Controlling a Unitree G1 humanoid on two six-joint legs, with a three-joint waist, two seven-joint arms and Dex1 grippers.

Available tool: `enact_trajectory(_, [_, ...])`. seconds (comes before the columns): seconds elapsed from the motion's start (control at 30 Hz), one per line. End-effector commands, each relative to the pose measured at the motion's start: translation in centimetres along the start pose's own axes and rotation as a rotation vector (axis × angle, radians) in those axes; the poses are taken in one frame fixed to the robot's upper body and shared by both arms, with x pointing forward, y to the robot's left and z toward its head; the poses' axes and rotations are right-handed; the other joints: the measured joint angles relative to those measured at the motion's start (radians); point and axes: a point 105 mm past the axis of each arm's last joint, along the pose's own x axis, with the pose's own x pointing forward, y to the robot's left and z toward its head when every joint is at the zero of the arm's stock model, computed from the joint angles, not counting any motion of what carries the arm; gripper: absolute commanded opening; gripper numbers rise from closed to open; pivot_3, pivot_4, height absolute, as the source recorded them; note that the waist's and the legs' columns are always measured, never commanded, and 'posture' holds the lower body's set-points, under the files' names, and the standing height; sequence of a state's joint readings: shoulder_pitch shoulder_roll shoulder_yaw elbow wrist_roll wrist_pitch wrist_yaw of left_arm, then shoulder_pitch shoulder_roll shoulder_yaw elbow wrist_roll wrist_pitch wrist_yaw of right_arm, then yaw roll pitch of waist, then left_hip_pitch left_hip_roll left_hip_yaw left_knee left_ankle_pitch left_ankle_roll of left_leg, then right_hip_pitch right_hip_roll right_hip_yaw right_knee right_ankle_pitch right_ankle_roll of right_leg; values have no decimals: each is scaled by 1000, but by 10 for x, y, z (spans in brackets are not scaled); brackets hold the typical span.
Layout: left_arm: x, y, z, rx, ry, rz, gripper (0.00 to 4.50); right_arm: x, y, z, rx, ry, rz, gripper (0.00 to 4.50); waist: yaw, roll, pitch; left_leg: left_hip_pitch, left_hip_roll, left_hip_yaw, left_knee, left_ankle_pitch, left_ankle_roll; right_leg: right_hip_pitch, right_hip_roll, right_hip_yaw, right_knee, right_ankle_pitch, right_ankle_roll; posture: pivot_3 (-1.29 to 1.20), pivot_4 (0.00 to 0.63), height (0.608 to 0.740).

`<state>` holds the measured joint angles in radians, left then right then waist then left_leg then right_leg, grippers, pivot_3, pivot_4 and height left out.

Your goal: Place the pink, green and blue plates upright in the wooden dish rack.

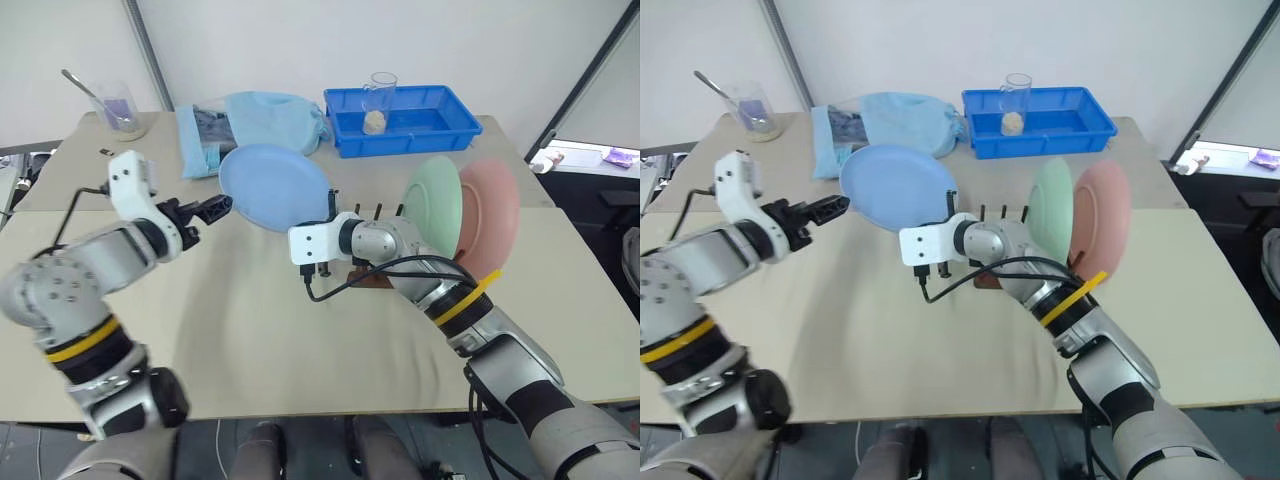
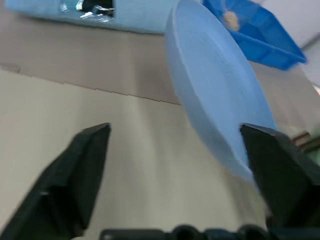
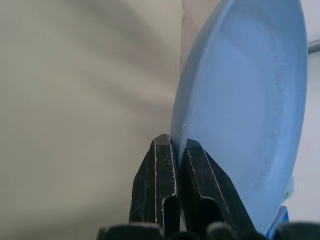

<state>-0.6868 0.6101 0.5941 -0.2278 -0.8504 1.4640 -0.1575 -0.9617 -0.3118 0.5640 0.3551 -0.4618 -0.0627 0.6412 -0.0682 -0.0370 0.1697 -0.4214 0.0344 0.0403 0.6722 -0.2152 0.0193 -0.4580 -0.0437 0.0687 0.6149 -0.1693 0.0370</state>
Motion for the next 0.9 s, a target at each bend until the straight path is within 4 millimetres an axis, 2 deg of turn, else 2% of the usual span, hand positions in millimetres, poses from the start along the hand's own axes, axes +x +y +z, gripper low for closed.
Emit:
enact_trajectory(0.03, [-14,-15,26,122,-100,-193,4432,-4,-30,20,-10,-86,-114,0,-4,0,0,0,0,0,-2,1,-1,0,0,0,0,0,-1,0,150,740])
enact_trajectory(0.07, [-18,-14,28,166,-115,-213,4432,-5,-35,26,19,-119,-138,0,-4,0,0,1,0,0,-4,2,-3,0,-1,0,-1,0,-1,0,150,740])
enact_trajectory(0.17, [-25,-3,16,346,-90,-250,4432,-14,-54,46,211,-241,-210,0,-7,0,0,2,1,1,-7,3,-5,-1,-1,0,-1,-1,-3,0,150,740])
enact_trajectory(0.27, [-25,5,13,447,-116,-263,4432,-29,-69,52,494,-341,-253,0,5,0,0,3,2,1,-10,3,-5,-1,0,-2,0,-3,-6,0,150,740])
enact_trajectory(0.37, [-15,9,21,542,-182,-234,4432,-46,-73,52,742,-425,-260,0,27,-1,0,2,3,-1,-10,3,-5,-1,0,-6,0,-3,-8,0,150,740])
enact_trajectory(0.43, [-9,-1,15,597,-175,-289,4432,-58,-73,54,851,-473,-246,0,39,-1,0,2,3,-1,-10,3,-5,-1,-1,-6,0,-3,-8,0,150,740])
enact_trajectory(0.47, [-5,-12,5,631,-149,-351,4432,-68,-73,57,911,-506,-241,0,40,-1,0,1,2,0,-10,3,-5,-1,-2,-6,-1,-3,-8,0,150,740])
enact_trajectory(0.63, [3,-46,-27,720,-92,-556,4432,-109,-77,55,1047,-552,-261,0,49,-1,0,-1,2,2,-10,3,-5,-2,-2,-6,-2,-3,-7,0,150,740])
enact_trajectory(0.8, [9,-77,-46,747,-104,-724,4432,-151,-75,51,1132,-550,-280,0,52,-1,0,0,3,1,-10,3,-5,-2,0,-6,-1,-4,-7,0,150,740])
enact_trajectory(0.9, [8,-89,-51,749,-103,-797,4432,-167,-70,52,1165,-529,-278,0,47,-1,0,0,3,1,-10,4,-4,-2,0,-5,-1,-4,-7,0,150,740])
